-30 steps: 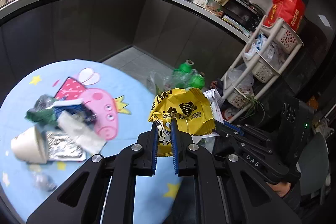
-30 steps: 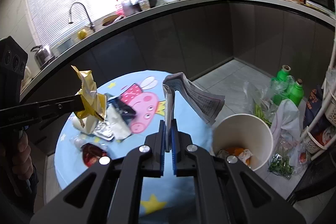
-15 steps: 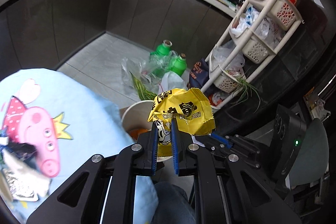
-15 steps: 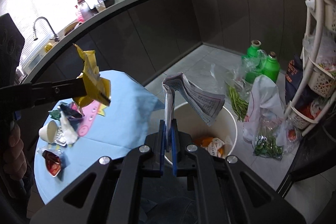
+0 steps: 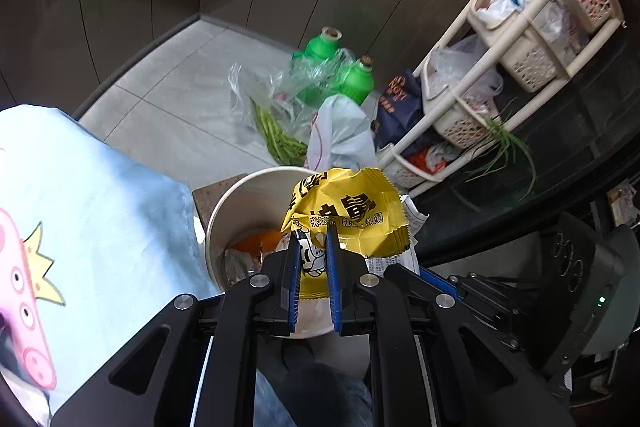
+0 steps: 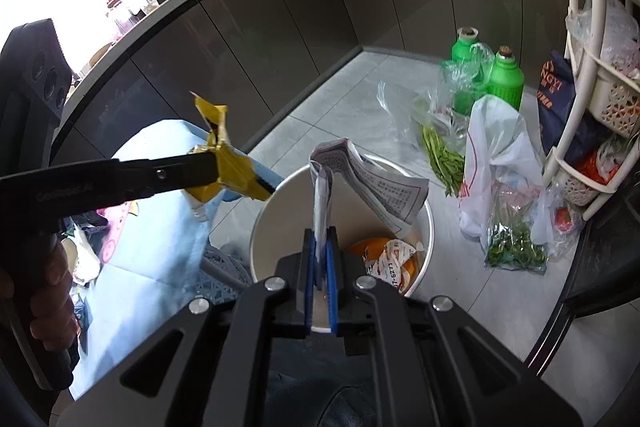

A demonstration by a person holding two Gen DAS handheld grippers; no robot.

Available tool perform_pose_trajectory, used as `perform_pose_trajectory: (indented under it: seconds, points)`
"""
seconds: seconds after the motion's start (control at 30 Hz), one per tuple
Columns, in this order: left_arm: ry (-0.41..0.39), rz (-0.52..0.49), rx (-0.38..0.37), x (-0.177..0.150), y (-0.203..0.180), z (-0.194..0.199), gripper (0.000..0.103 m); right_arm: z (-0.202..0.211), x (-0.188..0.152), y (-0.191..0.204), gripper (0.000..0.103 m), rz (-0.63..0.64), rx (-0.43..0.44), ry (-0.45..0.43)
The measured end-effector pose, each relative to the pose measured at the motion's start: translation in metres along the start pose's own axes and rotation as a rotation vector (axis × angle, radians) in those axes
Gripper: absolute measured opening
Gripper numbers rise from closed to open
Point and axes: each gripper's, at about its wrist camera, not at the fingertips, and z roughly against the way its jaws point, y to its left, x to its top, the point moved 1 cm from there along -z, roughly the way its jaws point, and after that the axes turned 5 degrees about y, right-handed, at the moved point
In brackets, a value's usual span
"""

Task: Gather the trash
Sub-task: 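Lift the yellow wrapper with the left tool and carry it over the bucket, then open the left tool and the right tool to drop wrapper and receipt into the bucket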

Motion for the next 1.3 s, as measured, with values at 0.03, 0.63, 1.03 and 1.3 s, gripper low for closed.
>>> perform_pose_trajectory:
  seconds: [0.03,0.63,1.03,1.3]
  points:
    - [0.005,-0.001,0.009,0.001,0.001,-0.005,0.011,-0.003,0.0,-0.002,0.007,-0.002,0.0,0.003]
    - [0.012,-0.022,0.081,0.005,0.001,-0.034,0.032,-0.038,-0.002,-0.016,0.007,-0.033,0.003,0.055]
    - [-0.016,-0.033,0.099,0.004,0.001,-0.022,0.055,-0.045,-0.003,-0.011,0.007,-0.03,0.009,0.069]
    - [-0.113,0.01,0.118,0.006,0.007,0.001,0.088,-0.057,-0.004,-0.007,0.011,-0.021,0.028,0.086]
